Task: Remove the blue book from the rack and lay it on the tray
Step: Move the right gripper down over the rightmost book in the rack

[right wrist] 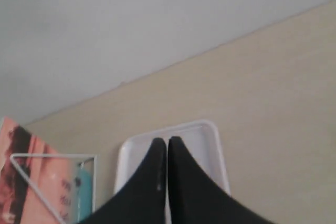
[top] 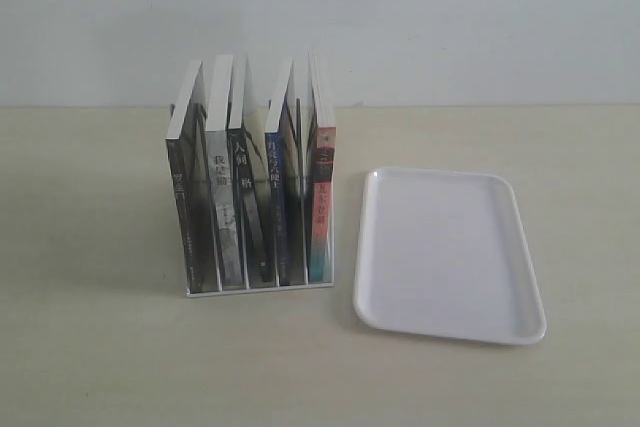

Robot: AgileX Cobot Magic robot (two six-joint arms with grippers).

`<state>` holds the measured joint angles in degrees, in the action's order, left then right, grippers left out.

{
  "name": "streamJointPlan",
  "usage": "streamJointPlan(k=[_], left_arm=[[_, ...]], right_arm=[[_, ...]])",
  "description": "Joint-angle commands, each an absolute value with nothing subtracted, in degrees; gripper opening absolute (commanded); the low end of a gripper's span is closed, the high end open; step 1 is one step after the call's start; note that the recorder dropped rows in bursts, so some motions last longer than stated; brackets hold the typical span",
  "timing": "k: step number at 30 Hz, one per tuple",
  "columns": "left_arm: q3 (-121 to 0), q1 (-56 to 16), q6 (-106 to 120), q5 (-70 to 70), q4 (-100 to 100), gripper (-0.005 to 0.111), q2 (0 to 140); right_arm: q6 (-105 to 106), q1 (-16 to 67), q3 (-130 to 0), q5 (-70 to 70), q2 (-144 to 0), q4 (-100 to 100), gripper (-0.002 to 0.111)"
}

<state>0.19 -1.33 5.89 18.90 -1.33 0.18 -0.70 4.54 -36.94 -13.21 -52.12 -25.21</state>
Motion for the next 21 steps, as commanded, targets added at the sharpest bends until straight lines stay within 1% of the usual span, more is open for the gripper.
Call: streamJointPlan(k=[1, 4, 6, 8, 11, 13, 16, 18, 20, 21], left_arm=[[0.0, -1.2, 6.0, 18.0, -1.5, 0.005, 0.0], [0.0, -1.2, 6.0, 18.0, -1.5, 0.005, 0.0], [0.0, -1.2, 6.0, 18.0, -1.5, 0.005, 0.0], [0.0, -1.2, 6.0, 18.0, -1.5, 0.005, 0.0], [0.0, -1.2, 6.0, 18.0, -1.5, 0.005, 0.0], [0.0, -1.2, 6.0, 18.0, -1.5, 0.005, 0.0], [0.0, -1.2, 6.0, 18.0, -1.5, 0.005, 0.0], [0.0, -1.2, 6.0, 18.0, -1.5, 0.005, 0.0], [0.0, -1.2, 6.0, 18.0, -1.5, 0.005, 0.0], [0.0, -1.2, 6.0, 18.0, -1.5, 0.005, 0.0]], right_arm=[[11.9, 14.7, -46.1, -18.7, -58.7, -28.8, 0.0], [15.3, 22.8, -53.9, -20.5, -62.6, -28.5, 0.0], [15.1, 26.6, -59.0, -23.4, -65.3, -27.3, 0.0], [13.0, 28.7, -64.6, -29.1, -68.9, -25.4, 0.0], [5.2, 29.3, -72.1, -36.3, -74.9, -18.7, 0.0], [-6.2, 29.3, -79.6, -45.4, -82.1, -7.3, 0.0], [-6.5, 30.1, -84.3, -50.7, -86.8, -6.7, 0.0], [-6.5, 33.2, -86.3, -51.7, -89.0, -4.9, 0.0], [-13.2, 39.2, -87.6, -52.0, -91.2, 4.0, 0.0], [-16.7, 40.1, -88.1, -52.3, -91.6, 6.8, 0.0]])
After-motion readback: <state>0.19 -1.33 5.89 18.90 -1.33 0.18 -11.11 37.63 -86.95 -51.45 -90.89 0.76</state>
